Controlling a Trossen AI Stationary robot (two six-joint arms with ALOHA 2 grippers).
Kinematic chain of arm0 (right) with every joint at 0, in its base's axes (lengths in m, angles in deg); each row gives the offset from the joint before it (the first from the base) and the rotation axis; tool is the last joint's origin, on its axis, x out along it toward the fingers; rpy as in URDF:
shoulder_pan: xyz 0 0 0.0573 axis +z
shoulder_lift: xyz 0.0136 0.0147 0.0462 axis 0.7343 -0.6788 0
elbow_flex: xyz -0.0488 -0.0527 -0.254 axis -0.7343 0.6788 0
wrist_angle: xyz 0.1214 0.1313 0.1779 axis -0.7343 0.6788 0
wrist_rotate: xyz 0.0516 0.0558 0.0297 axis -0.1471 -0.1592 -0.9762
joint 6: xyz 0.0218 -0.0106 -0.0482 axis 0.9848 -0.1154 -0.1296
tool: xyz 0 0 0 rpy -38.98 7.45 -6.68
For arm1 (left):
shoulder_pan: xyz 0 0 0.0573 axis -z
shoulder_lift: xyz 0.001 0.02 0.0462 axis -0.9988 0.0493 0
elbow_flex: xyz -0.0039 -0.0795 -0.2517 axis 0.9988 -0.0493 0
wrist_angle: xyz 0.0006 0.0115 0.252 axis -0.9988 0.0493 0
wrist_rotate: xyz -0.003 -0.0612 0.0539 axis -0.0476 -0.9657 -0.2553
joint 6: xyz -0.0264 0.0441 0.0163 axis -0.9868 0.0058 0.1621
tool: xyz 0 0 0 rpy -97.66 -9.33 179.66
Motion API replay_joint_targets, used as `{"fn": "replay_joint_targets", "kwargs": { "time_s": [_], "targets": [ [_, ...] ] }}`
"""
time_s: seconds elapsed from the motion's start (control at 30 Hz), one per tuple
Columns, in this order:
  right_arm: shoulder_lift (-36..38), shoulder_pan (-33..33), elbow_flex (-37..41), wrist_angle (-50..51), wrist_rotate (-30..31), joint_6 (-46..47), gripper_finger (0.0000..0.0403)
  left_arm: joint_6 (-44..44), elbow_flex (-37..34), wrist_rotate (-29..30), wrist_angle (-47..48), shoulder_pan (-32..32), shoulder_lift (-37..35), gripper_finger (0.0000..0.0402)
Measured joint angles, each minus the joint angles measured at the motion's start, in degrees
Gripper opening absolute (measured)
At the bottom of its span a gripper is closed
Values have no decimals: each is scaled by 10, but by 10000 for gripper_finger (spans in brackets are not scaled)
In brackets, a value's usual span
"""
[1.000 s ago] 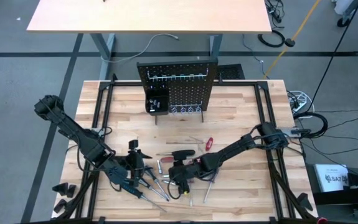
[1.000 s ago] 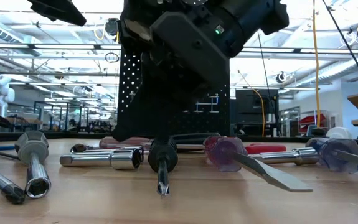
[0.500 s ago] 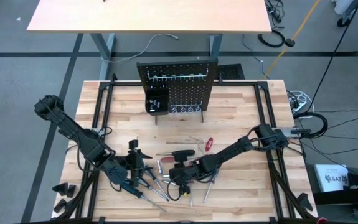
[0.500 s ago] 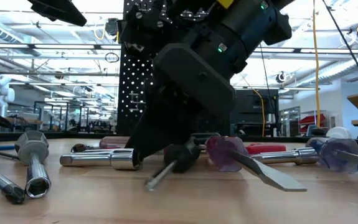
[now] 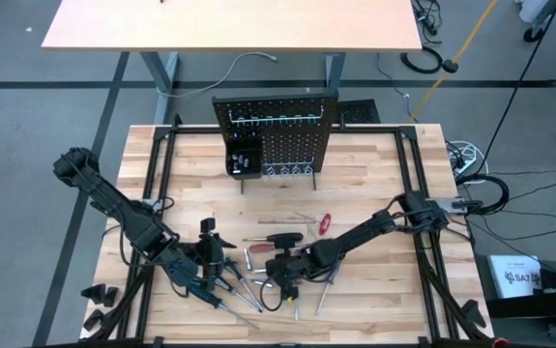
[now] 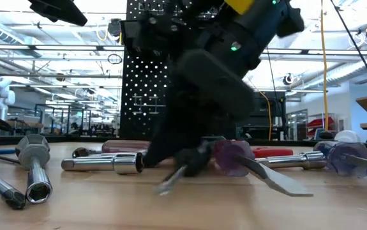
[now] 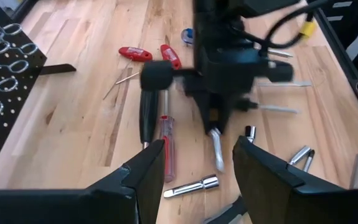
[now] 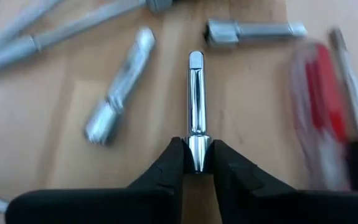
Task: Hang tools onto peg board
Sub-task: Put the extension bar into the black bin on the pegboard
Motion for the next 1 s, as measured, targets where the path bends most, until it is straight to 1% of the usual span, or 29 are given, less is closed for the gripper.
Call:
{"fn": "replay_joint_targets", "kwargs": {
  "time_s": [0.07, 0.17, 0.23, 0.37, 0.5, 0.67, 0.77, 0.83, 1.0],
  "targets": [
    [18, 0, 2, 40, 4, 4, 50, 0, 0, -2, -4, 1, 0, 189],
    [48, 2, 2, 74, 11, 17, 50, 9, 0, -2, -28, 1, 4, 189],
    [67, 6, 1, 81, 11, 17, 50, 38, 0, -1, -57, 1, 15, 189],
    [101, 21, 1, 81, 10, 17, 50, 141, 0, -2, -115, 1, 52, 189],
    [132, 35, 1, 71, 11, 17, 50, 261, 0, -1, -151, 1, 94, 189],
    [145, 46, 1, 50, 12, 15, 50, 355, 0, 2, -242, -8, 134, 189],
    [145, 47, 1, 47, 13, 15, 50, 378, 0, 2, -280, -14, 146, 189],
    [145, 47, 1, 46, 14, 15, 50, 377, 0, 2, -282, -16, 150, 189],
    [145, 48, 1, 46, 67, 15, 50, 376, 0, -18, -288, -17, 162, 189]
  ]
}}
